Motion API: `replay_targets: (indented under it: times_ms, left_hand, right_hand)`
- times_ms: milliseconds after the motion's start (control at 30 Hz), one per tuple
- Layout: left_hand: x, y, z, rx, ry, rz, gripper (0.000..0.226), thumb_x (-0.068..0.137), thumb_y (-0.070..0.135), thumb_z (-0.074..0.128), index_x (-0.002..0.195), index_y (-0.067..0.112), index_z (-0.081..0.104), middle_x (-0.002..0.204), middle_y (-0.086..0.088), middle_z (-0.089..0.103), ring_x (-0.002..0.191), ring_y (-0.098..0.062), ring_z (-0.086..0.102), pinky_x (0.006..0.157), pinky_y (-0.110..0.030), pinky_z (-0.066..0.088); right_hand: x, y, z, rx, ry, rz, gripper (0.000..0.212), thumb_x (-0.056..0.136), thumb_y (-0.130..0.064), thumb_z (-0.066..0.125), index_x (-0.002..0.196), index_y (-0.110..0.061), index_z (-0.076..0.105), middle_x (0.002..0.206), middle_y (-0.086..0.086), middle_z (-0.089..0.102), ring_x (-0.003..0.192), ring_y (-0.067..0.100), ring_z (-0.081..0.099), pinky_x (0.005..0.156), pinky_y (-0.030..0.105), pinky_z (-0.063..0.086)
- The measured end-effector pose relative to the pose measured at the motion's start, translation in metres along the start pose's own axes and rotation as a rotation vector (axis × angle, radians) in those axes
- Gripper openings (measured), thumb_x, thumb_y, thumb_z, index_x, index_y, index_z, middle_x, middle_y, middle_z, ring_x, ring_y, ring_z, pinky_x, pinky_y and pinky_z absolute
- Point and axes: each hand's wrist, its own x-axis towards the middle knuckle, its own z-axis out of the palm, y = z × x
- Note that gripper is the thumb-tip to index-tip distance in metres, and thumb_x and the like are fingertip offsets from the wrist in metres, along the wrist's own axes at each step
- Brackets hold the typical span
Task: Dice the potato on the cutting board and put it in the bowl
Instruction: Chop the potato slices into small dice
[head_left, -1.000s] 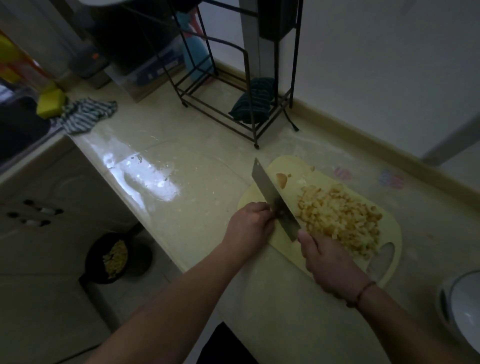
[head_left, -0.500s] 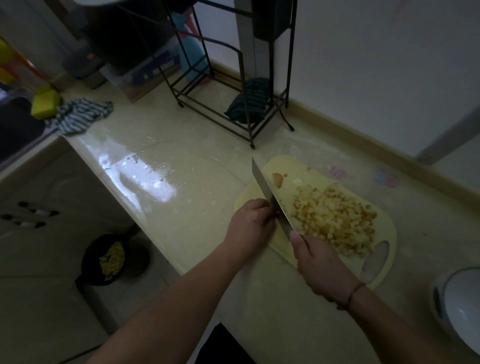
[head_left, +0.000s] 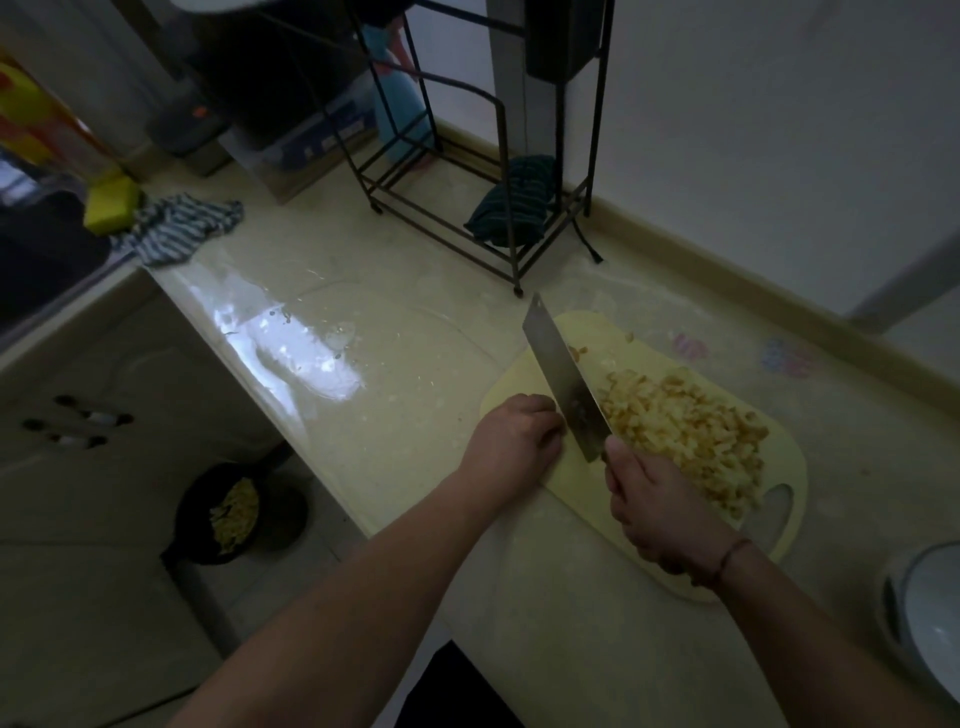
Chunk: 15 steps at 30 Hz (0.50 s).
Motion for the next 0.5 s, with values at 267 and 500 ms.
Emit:
replay_targets:
  times_ms: [267, 500]
  left_hand:
    - [-0.014, -0.006, -0.009, -0.118, 0.215, -0.059, 0.023, 0.084, 0.024, 0.058, 0.088, 0.008, 0.075, 0.093, -0.005, 0.068, 0.083, -0.019, 0.063, 0.075, -0.027, 0.051]
    - [-0.017, -0.007, -0.003, 0.019, 0.216, 0.000, 0.021, 0.084, 0.022, 0.060, 0.083, 0.006, 0.074, 0.086, -0.008, 0.067, 0.074, -0.029, 0.062, 0.063, -0.035, 0.054]
  right_hand:
    - [-0.019, 0.003, -0.002, -0.177, 0.077, -0.161, 0.053, 0.089, -0.058, 0.030, 0.065, -0.015, 0.047, 0.048, -0.008, 0.044, 0.041, 0.004, 0.039, 0.050, 0.024, 0.030]
    - [-0.023, 0.008, 0.005, -0.277, 0.082, -0.228, 0.070, 0.081, -0.071, 0.023, 0.066, -0.006, 0.045, 0.054, 0.003, 0.043, 0.046, 0.008, 0.038, 0.051, 0.035, 0.035]
